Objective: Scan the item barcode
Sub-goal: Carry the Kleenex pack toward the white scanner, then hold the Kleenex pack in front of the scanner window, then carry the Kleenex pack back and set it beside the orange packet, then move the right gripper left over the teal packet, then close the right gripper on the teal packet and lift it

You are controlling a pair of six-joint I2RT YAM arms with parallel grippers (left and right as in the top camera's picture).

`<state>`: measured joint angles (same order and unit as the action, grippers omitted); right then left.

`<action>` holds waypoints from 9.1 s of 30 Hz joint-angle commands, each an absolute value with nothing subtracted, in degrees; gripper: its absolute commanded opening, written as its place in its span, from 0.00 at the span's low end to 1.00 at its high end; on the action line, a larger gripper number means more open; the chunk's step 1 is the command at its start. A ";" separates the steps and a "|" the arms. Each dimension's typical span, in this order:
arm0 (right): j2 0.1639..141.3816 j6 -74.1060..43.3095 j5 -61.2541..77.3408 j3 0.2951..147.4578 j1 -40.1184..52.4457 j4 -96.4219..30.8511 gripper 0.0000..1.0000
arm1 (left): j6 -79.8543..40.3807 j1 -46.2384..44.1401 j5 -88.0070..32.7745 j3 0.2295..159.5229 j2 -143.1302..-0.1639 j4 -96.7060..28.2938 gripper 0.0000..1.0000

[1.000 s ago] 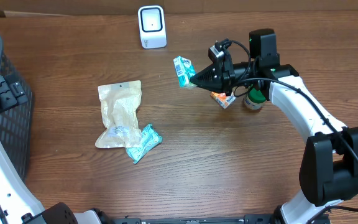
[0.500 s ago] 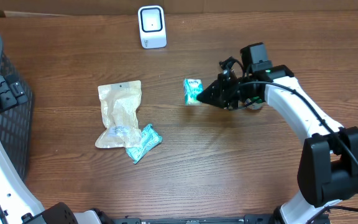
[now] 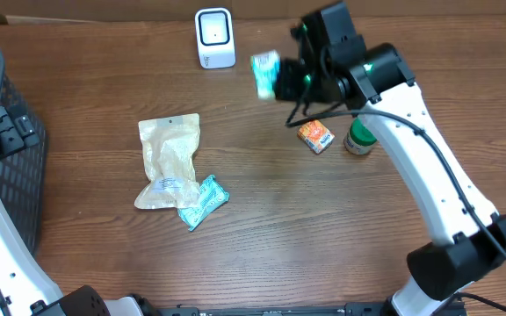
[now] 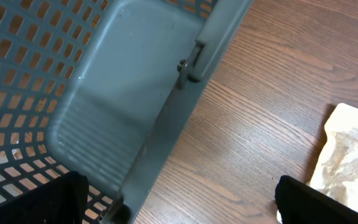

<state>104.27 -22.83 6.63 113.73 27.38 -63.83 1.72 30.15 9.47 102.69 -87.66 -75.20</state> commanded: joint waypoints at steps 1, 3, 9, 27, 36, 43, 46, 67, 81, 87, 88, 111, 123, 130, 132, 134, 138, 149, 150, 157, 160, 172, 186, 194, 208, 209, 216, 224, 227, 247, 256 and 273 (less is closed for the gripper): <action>107.77 -18.96 -15.99 121.73 32.38 -61.58 0.04 | 2.59 30.35 9.39 103.63 -87.66 -75.16 0.99; 109.62 -15.38 -22.61 121.99 34.17 -56.84 0.04 | 2.59 30.35 9.39 103.63 -87.66 -75.16 0.99; 119.96 4.29 -34.46 121.97 35.90 -34.85 0.04 | 2.59 30.35 9.39 103.63 -87.66 -75.16 1.00; 147.81 52.38 -25.39 121.93 34.59 12.73 0.04 | 2.59 30.35 9.39 103.63 -87.66 -75.16 1.00; 148.31 56.05 -25.19 121.89 33.89 8.69 0.04 | 2.59 30.35 9.39 103.63 -87.66 -75.16 1.00; 148.31 56.03 -25.21 121.89 33.74 8.05 0.04 | 2.61 30.35 9.39 103.63 -87.66 -75.16 0.99; 148.31 56.03 -25.41 121.89 33.74 8.05 0.04 | 2.59 30.35 9.39 103.63 -87.66 -75.16 0.99; 132.53 32.60 -21.71 121.91 33.78 -8.60 0.04 | 2.59 30.35 9.39 103.63 -87.66 -75.16 0.99; 109.82 -17.78 -12.32 121.91 30.89 -67.20 0.04 | 2.59 30.35 9.39 103.63 -87.66 -75.16 1.00; 111.24 -25.58 -12.23 116.62 24.69 -81.97 0.04 | 2.59 30.35 9.39 103.63 -87.66 -75.16 1.00; 111.24 -25.58 -12.01 114.10 23.55 -81.49 0.04 | 2.61 30.35 9.39 103.63 -87.66 -75.16 0.99; 111.18 -18.72 -9.04 88.12 15.42 -60.75 0.36 | 2.59 30.35 9.39 103.63 -87.66 -75.16 1.00; 111.20 -9.08 8.27 94.41 15.77 -66.32 0.60 | 2.59 30.35 9.39 103.63 -87.66 -75.16 1.00; 111.46 -9.08 9.61 93.27 18.57 -64.55 0.61 | 2.59 30.35 9.39 103.63 -87.66 -75.16 0.99; 111.59 -9.08 9.56 92.58 19.77 -63.59 0.61 | 2.59 30.35 9.39 103.63 -87.66 -75.13 1.00; 111.81 -9.10 9.58 91.70 20.80 -62.28 0.61 | 2.61 30.37 9.39 103.63 -87.66 -75.16 0.99; 113.32 -9.13 9.56 89.84 22.09 -59.81 0.61 | 2.59 30.35 9.39 103.63 -87.66 -75.16 1.00; 120.97 -11.92 7.99 89.67 21.39 -53.49 0.56 | 2.61 30.35 9.39 103.63 -87.66 -75.16 1.00; 120.97 -13.39 6.85 89.67 21.21 -53.30 0.56 | 2.61 30.35 9.39 103.63 -87.66 -75.16 0.99; 120.97 -21.43 -0.51 89.67 19.25 -55.51 0.56 | 2.59 30.35 9.39 103.63 -87.66 -75.16 1.00; 120.97 -21.47 -0.60 89.67 17.93 -56.73 0.56 | 2.59 30.30 9.39 103.63 -87.66 -75.16 1.00; 120.88 -18.98 1.58 92.42 15.25 -60.82 0.57 | 2.59 30.30 9.39 103.63 -87.66 -75.16 0.99; 117.01 -14.46 5.32 114.04 15.35 -82.30 0.57 | 2.59 30.30 9.39 103.63 -87.66 -75.16 1.00; 108.40 -8.03 16.84 114.93 15.35 -86.35 0.57 | 2.59 30.30 9.39 103.63 -87.66 -75.16 0.99; 107.70 -7.05 29.06 100.57 21.74 -75.16 0.64 | 2.59 30.30 9.39 103.63 -87.66 -75.13 0.99; 107.70 -7.25 30.02 98.70 22.50 -73.10 0.64 | 2.59 30.30 9.39 103.63 -87.66 -75.16 1.00; 107.81 -12.12 34.81 83.96 28.67 -53.28 0.75 | 2.59 30.30 9.39 103.63 -87.66 -75.16 1.00; 112.05 -16.58 36.25 78.13 33.45 -42.06 0.79 | 2.59 30.30 9.39 103.63 -87.66 -75.16 1.00; 114.87 -16.78 37.52 78.06 35.40 -39.77 0.79 | 2.59 30.30 9.39 103.63 -87.66 -75.16 1.00; 120.68 -21.30 37.56 77.17 39.99 -32.03 0.50 | 2.61 30.30 9.39 103.63 -87.66 -75.16 1.00; 121.69 -22.55 36.99 76.93 40.16 -31.44 0.22 | 2.59 30.30 9.39 103.63 -87.66 -75.16 1.00; 109.01 -16.10 31.11 79.24 32.47 -42.96 0.04 | 2.59 30.30 9.39 103.63 -87.66 -75.16 0.99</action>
<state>116.07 -17.56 33.74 77.69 34.98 -42.15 1.72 30.15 9.45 102.69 -87.66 -75.22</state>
